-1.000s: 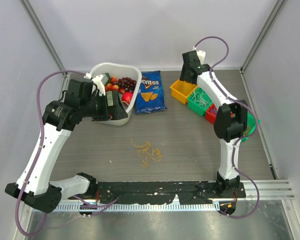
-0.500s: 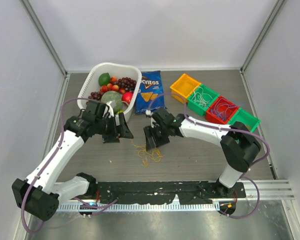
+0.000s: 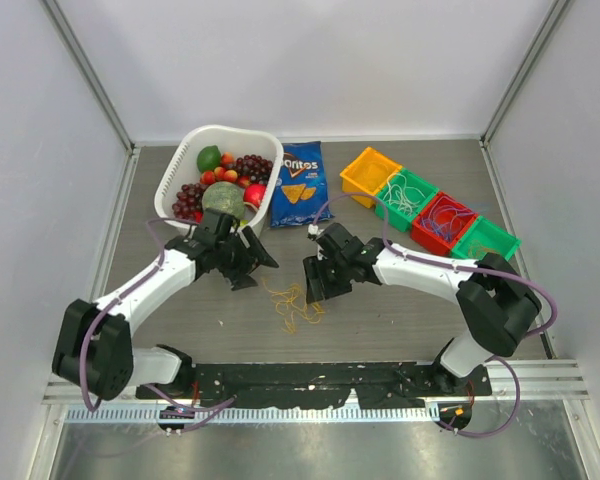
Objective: Untangle the cables
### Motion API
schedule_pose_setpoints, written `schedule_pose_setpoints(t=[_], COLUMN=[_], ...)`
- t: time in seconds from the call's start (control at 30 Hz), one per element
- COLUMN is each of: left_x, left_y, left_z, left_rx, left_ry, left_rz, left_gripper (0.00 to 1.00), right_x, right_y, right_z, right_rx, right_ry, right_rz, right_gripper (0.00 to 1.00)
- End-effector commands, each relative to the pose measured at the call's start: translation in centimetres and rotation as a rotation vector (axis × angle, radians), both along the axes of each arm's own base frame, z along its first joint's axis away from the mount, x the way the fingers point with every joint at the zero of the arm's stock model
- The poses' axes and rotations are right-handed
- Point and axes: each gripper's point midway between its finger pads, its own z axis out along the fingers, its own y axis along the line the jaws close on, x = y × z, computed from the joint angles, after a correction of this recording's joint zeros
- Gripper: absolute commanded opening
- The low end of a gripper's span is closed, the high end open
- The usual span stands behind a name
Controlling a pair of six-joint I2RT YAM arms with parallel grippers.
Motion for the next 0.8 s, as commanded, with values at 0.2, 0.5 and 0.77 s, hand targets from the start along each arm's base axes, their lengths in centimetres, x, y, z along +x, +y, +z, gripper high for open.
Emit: schedule_pose_setpoints(t=[0.2,0.5,0.77], left_x=[1.7,1.9,-0.9], left_y=[-2.1,0.9,1.8], left_z=[-3.5,2.7,1.5], left_rx=[-0.04,0.157,0.235], left_ry=[0.161,-0.208,-0.205], left_rz=[0.188,0.164,0.169], left_gripper=[0.59,0.64,0.69], right_x=[0.2,-0.4,-1.0], right_y=[0.8,0.4,-0.1], right_z=[0.8,0.7,1.1], right_rx=[0.028,0.044,0.069], right_ry=[-0.06,-0.064,-0.079], right_rz=[0.045,0.048,0.049], right_gripper=[0.56,0.57,0.58])
